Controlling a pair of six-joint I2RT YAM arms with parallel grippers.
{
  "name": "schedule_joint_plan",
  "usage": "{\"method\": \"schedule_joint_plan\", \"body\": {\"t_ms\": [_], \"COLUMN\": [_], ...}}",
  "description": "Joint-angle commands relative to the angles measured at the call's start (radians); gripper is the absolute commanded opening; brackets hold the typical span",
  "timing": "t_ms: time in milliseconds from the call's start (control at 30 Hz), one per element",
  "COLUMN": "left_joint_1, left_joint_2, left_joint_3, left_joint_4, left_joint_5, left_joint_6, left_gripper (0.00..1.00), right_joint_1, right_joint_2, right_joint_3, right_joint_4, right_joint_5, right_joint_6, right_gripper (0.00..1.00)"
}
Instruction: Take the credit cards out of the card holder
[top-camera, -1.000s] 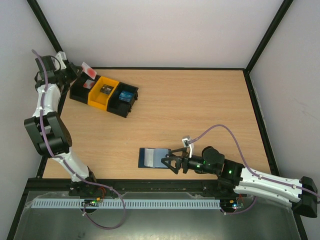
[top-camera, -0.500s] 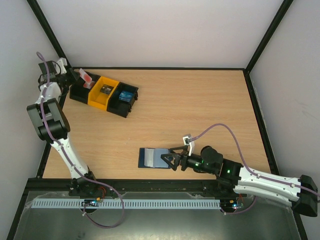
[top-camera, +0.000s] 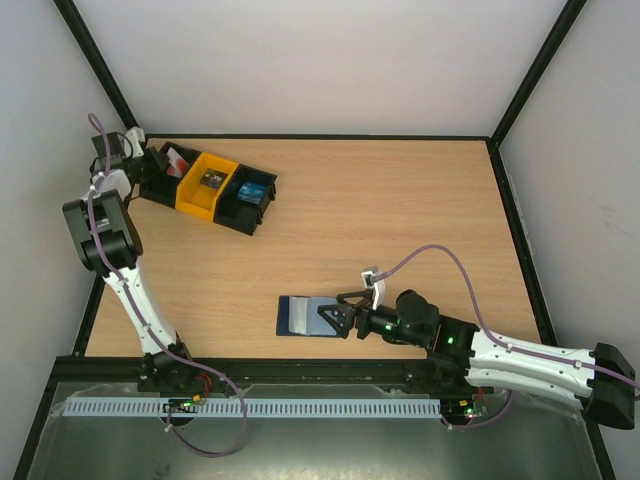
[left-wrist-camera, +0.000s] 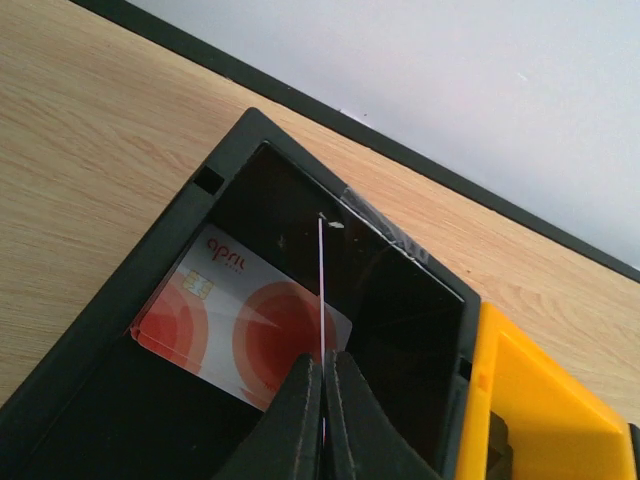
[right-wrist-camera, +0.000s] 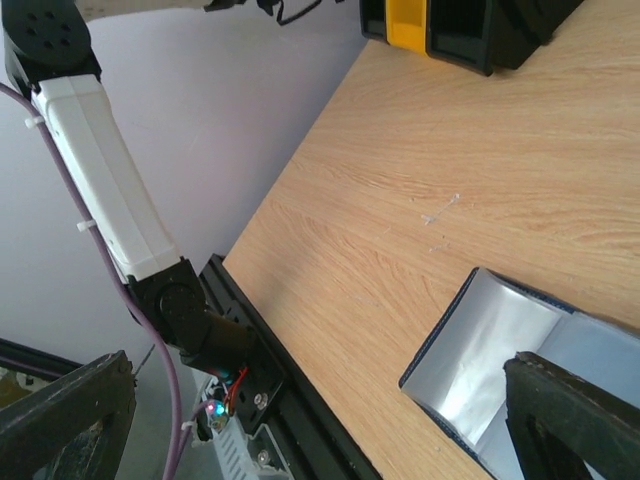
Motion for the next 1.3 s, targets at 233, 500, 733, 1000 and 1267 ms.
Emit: {"method": "schedule_joint_plan", "body": {"t_ms": [233, 500, 733, 1000, 1267], "left_joint_1": [-0.016, -0.024, -0.029, -0.029, -0.029], "left_joint_2": [0.05, 0.074, 0.079, 0.038, -0.02], "left_joint_3": [0.036, 0.05, 0.064, 0.065, 0.07], "left_joint_4": [0.06, 0.05, 0.044, 0.055, 0.07], "left_joint_5": [-0.047, -0.068, -0.078, -0.069, -0.002], "left_joint_6": [0.003, 0.013, 0.01, -0.025, -0.121], "left_gripper": [0.09, 0.12, 0.16, 0.37, 0.64], "right_joint_1": [0.004, 0.004, 0.004, 0.004, 0.004], "right_joint_2": [-0.059, -0.081, -0.069, -0.096, -0.136], "right_joint_3": [0.034, 0.039, 0.028, 0.031, 0.035], "right_joint_4": [-0.004, -0.027, -0.029, -0.044, -0.088], "right_joint_5": [0.095, 0.129, 0.125, 0.129, 0.139], "right_joint_6": [-0.062, -0.079, -0.105, -0.11, -0.094], "right_gripper": [0.98, 0.98, 0.98, 0.98, 0.98]}}
